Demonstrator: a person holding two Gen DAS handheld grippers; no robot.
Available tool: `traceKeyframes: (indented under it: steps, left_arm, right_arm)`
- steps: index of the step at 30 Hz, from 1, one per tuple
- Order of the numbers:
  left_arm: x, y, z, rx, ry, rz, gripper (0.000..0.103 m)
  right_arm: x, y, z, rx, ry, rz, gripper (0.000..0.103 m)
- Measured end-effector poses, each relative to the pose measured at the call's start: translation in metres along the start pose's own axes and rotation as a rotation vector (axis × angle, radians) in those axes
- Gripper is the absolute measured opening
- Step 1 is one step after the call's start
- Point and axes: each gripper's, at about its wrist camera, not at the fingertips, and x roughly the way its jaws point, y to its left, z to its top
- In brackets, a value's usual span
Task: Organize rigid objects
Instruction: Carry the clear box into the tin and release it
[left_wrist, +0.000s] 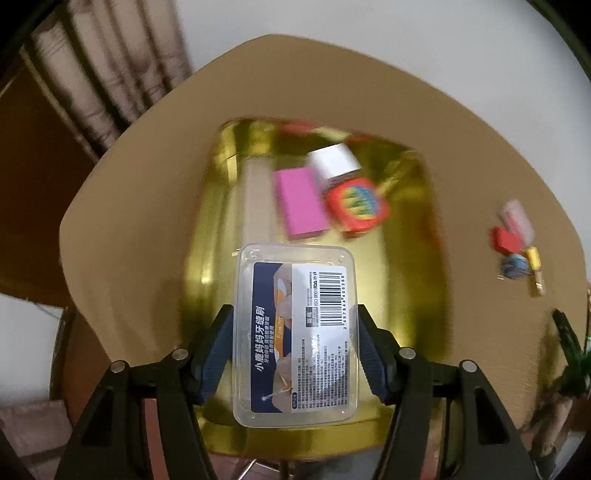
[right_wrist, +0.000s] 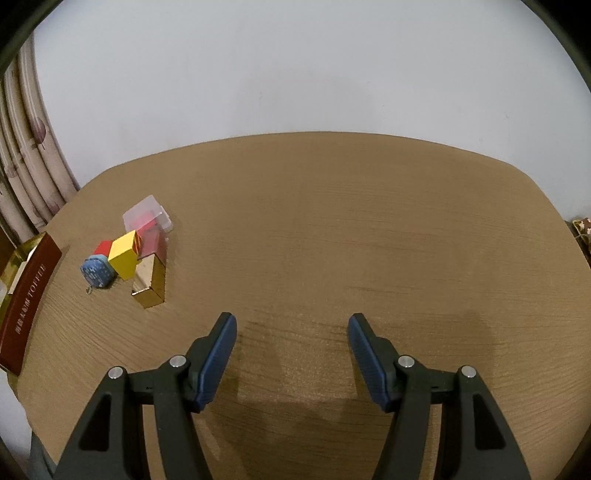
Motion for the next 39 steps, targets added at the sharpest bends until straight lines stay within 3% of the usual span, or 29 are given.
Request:
traceKeyframes:
  steps: [4, 12, 16, 19, 24, 28, 32, 36, 39]
  left_arm:
    - [0.017, 0.011, -0.006, 0.005, 0.014, -0.019, 0.059]
    - [0.02, 0.002, -0.002, 0.09, -0.035, 0.03, 0.06]
    - [0.017, -0.003, -0.005, 0.093, -0.067, 0.01, 0.068]
    - [0.012, -0.001, -0.007, 0.083, -0.086, 0.019, 0.068]
    - [-0.033, -0.01, -0.016, 0.064, -0.217, -0.012, 0.068]
    - [-0.065, -0.039, -0.039, 0.113, -0.272, -0.074, 0.068]
    - [-0.084, -0.086, -0.083, 0.204, -0.32, -0.139, 0.07]
    - [-0.085, -0.111, -0.124, 0.233, -0.345, -0.175, 0.072]
    - [-0.082, -0.117, -0.149, 0.224, -0.336, -0.181, 0.072]
  right_arm:
    - [0.004, 0.002, 0.0, -0.007, 0.009, -0.008, 0.065]
    - [0.014, 0.008, 0.002, -0.023, 0.021, -0.023, 0.065]
    - [0.017, 0.009, 0.004, -0.024, 0.024, -0.022, 0.065]
    - [0.016, 0.009, 0.002, -0.022, 0.022, -0.022, 0.065]
    - [0.015, 0.007, 0.002, -0.024, 0.02, -0.021, 0.065]
    - [0.015, 0.009, 0.003, -0.035, 0.018, -0.016, 0.065]
    - [0.004, 0.019, 0.003, -0.084, -0.023, 0.06, 0.065]
    - [-0.009, 0.059, 0.008, -0.216, -0.03, 0.143, 0.065]
    - [-0.004, 0.088, 0.016, -0.282, 0.011, 0.188, 0.065]
